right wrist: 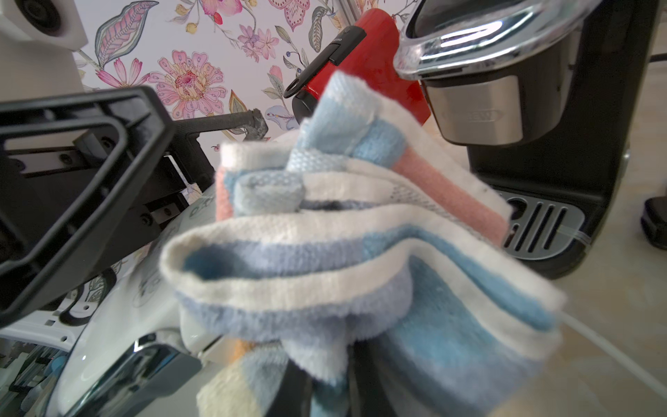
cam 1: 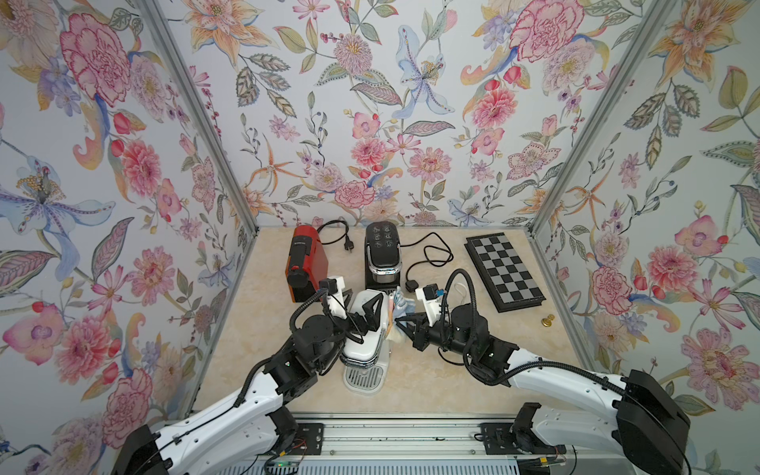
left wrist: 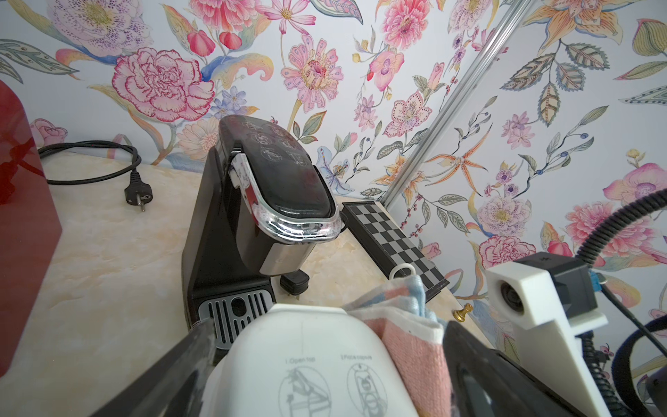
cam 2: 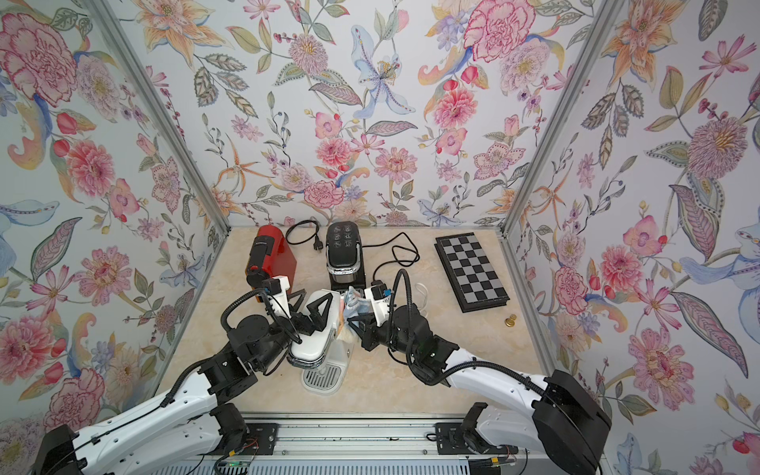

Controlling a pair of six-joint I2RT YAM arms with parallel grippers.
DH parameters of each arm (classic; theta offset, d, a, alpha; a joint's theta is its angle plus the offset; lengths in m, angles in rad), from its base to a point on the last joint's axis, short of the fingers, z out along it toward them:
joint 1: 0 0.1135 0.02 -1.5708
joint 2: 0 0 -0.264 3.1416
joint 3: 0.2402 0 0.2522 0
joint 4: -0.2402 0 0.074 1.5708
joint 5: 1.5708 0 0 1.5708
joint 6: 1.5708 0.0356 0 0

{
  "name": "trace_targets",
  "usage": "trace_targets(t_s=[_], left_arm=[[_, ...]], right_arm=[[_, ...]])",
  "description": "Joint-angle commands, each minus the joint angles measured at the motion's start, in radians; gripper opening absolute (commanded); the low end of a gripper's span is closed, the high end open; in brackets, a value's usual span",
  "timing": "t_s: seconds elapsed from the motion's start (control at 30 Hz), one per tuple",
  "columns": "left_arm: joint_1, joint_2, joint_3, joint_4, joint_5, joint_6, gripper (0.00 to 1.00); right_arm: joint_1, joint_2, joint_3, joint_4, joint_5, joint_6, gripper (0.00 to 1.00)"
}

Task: Wipe the surface of a coffee machine
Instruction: Wipe the dirt from the surface of the coffee machine.

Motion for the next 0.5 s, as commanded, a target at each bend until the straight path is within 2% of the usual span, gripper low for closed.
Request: trace_targets(t_s=[0.0, 0.13, 0.47], left_arm=[[-0.009, 0.069, -0.059, -0.181, 0.049, -0.019, 0.99], [-0.009, 0.079, -0.051, -0.181, 0.056, -0.014, 0.99], [-0.009, 0.081, -0.045, -0.180, 0.056, -0.012, 0.99]], right_arm=[[-0.038, 0.031, 0.066, 0.027, 0.000, -0.032, 0.00], [-0.078, 0.107, 0.083, 0.072, -0.053, -0.010, 0.00], [-0.076, 0.260, 0.058, 0.154, -0.089, 0.037, 0.00]])
